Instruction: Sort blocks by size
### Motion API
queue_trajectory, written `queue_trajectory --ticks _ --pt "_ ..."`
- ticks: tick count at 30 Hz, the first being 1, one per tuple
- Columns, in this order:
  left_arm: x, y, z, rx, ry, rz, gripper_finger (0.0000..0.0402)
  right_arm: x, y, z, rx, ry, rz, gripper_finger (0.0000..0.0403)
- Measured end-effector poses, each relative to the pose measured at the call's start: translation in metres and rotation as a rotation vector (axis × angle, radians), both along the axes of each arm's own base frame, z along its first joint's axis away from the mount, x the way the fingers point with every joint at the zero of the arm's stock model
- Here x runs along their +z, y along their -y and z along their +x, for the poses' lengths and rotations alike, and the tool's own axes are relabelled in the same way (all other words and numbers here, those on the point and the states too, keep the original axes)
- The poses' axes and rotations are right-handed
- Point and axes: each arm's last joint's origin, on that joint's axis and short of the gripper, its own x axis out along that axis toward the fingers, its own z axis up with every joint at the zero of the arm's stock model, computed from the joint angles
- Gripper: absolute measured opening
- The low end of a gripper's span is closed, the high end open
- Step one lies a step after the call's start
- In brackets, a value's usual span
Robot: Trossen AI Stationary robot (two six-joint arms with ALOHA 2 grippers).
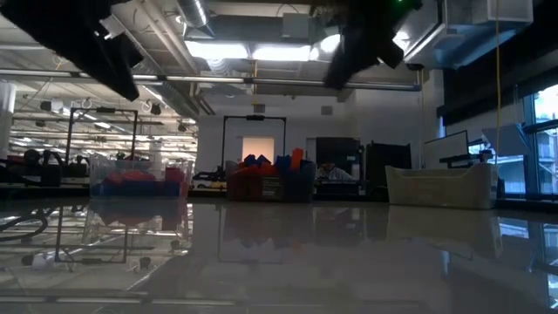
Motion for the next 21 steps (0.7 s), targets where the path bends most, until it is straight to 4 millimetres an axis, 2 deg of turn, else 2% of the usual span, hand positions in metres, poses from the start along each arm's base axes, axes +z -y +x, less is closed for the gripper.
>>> queue_trajectory --ticks 6,11,16,21 --pt "-0.007 -0.004 -0.006 0.007 0.014 -0.013 0.0184 0.014 0.071 -0.032 -0.291 -0.103 0.054 0.0092" --pt "-0.01 -0.005 -0.008 0.015 0.008 -0.012 0.0184 0.019 0.122 -0.062 -0.488 -0.107 0.133 0.0092" --pt "-0.01 -0.005 -0.007 0.021 0.018 0.001 0.0184 0.003 0.168 -0.099 -0.702 -0.115 0.212 0.0092" --pt "-0.01 -0.006 -0.007 0.026 0.027 0.028 0.0184 -0.021 0.202 -0.129 -0.851 -0.15 0.331 0.0092"
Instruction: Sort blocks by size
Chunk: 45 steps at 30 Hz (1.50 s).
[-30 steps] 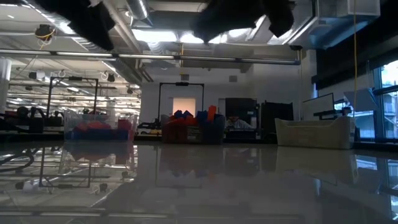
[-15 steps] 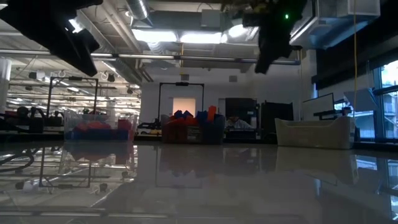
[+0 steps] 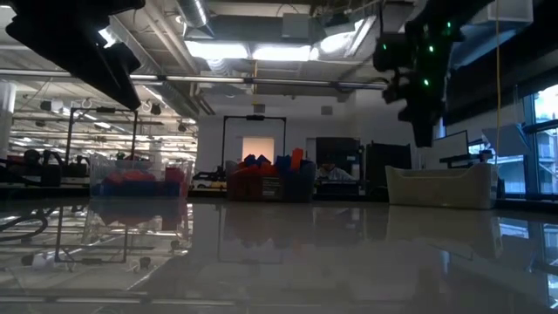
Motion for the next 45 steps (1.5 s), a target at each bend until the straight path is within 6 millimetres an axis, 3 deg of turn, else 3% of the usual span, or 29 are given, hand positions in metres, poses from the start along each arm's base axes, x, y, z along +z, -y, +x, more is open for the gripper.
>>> queue_trajectory --ticks 3,8,14,18,22,28,34,42,45 --pt "0.0 0.0 0.0 0.006 0.004 0.009 0.0184 -0.011 0.012 -0.013 -0.066 0.004 0.032 0.0104" --pt "0.0 -0.001 0.0 0.006 0.005 0.016 0.0184 -0.02 0.02 -0.023 -0.115 -0.008 0.055 0.0162" --pt "0.0 -0.001 0.0 0.014 0.012 0.026 0.0184 -0.02 0.017 -0.023 -0.096 -0.008 0.09 0.0232" --pt "0.004 0.001 0.003 -0.015 0.054 0.036 0.0184 -0.011 0.004 -0.016 -0.045 0.029 0.162 0.0251" --pt "0.012 -0.004 0.009 -0.083 0.121 0.063 0.0184 0.006 -0.02 -0.004 0.101 0.141 0.145 0.0221" --pt "0.025 -0.032 0.029 -0.137 0.241 0.083 0.0178 0.035 -0.052 0.012 0.369 0.441 0.116 0.0115" --pt "0.032 -0.061 0.034 -0.067 0.264 0.153 0.0119 0.033 -0.073 0.008 0.528 0.597 0.08 0.0011" --pt "0.055 -0.09 0.02 0.001 0.364 0.23 0.0054 0.014 -0.088 -0.02 0.703 0.838 0.071 0.0015" --pt "0.053 -0.097 0.01 0.022 0.419 0.252 0.0041 0.01 -0.095 -0.033 0.791 0.958 0.087 0.0004"
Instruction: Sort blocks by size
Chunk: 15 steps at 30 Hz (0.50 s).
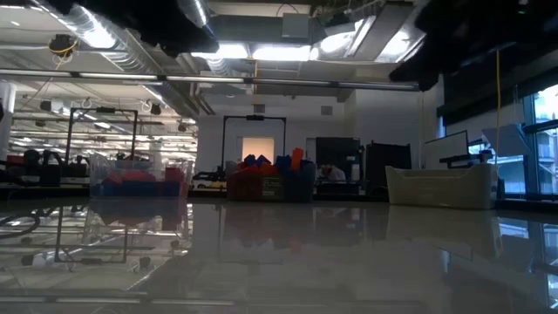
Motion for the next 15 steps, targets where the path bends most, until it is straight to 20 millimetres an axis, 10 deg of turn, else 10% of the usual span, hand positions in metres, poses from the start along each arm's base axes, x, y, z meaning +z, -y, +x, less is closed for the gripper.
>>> queue_trajectory --ticks 15 --pt "-0.046 -0.008 -0.072 0.041 0.218 -0.091 0.0019 -0.024 -0.021 -0.059 0.025 0.33 0.023 0.0002"
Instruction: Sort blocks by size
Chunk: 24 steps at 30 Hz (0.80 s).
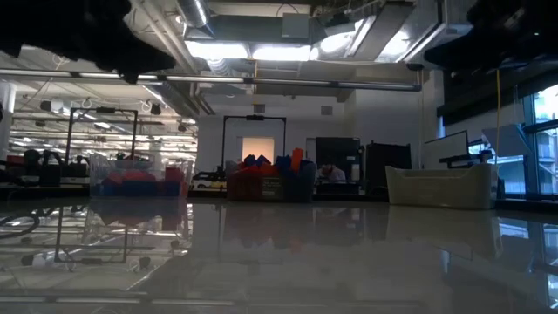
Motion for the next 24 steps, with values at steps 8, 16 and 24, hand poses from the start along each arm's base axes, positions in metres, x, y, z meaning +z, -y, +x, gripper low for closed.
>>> queue_trajectory --ticks 8,16,24 --pt "-0.014 -0.001 -0.022 0.003 0.1 -0.032 0.0019 -0.008 -0.005 -0.015 -0.003 0.092 0.009 0.0004" --pt "-0.018 -0.002 -0.035 0.002 0.171 -0.036 0.0019 -0.023 -0.006 -0.021 -0.028 0.118 0.037 0.0004" --pt "-0.028 -0.002 -0.04 0.007 0.187 -0.051 0.0019 -0.059 -0.001 -0.016 -0.154 0.161 0.09 0.0004"
